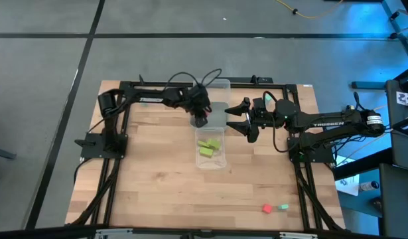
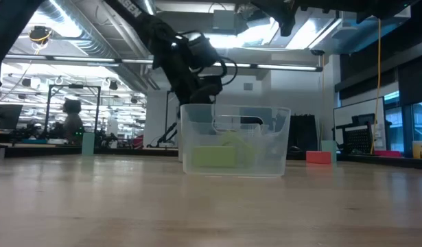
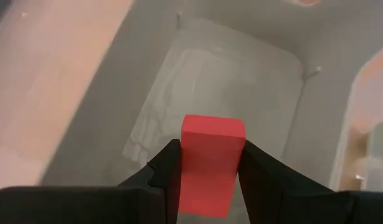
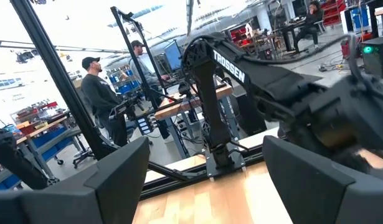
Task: Sort & place blocks by color
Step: Put the top left orange block into the gray bin, then put the top orange block into the gray bin
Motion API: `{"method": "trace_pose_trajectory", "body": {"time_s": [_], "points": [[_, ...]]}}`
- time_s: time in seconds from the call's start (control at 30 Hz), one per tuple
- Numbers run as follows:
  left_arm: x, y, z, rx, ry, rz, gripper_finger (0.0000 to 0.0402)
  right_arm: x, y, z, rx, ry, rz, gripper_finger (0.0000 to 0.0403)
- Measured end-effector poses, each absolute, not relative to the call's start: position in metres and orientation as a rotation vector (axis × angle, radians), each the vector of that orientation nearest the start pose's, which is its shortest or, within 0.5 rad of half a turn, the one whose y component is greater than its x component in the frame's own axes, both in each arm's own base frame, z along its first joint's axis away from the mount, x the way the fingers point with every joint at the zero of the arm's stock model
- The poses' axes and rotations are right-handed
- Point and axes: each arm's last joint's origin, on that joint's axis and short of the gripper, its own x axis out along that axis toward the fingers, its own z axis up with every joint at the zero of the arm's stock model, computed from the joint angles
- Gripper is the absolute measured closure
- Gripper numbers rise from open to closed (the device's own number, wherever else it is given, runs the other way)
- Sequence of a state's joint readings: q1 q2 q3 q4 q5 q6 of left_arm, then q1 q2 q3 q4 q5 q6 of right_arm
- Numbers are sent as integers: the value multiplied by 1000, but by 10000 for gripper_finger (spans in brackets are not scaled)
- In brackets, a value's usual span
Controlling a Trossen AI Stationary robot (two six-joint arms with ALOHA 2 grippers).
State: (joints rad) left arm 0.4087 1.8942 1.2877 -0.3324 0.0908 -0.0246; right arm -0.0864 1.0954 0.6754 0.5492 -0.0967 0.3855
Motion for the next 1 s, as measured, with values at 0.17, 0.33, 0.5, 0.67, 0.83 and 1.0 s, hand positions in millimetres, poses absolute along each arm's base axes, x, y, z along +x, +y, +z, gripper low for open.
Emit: {"method": "trace_pose_trajectory", "body": {"time_s": [0.17,0.33,0.5,0.67,0.83,1.0], "points": [[368,155,175,-252,938,307,284,242,-18,305,373,-124,35,86],[369,155,164,-258,973,306,284,242,-18,305,373,-124,35,86],[369,154,161,-245,988,319,284,242,-18,305,373,-124,35,86],[371,151,161,-230,991,329,268,242,-18,305,373,-124,35,86],[370,151,161,-235,994,332,232,242,-18,305,373,-123,35,86],[370,151,161,-243,992,324,224,242,-18,305,372,-123,35,86]]}}
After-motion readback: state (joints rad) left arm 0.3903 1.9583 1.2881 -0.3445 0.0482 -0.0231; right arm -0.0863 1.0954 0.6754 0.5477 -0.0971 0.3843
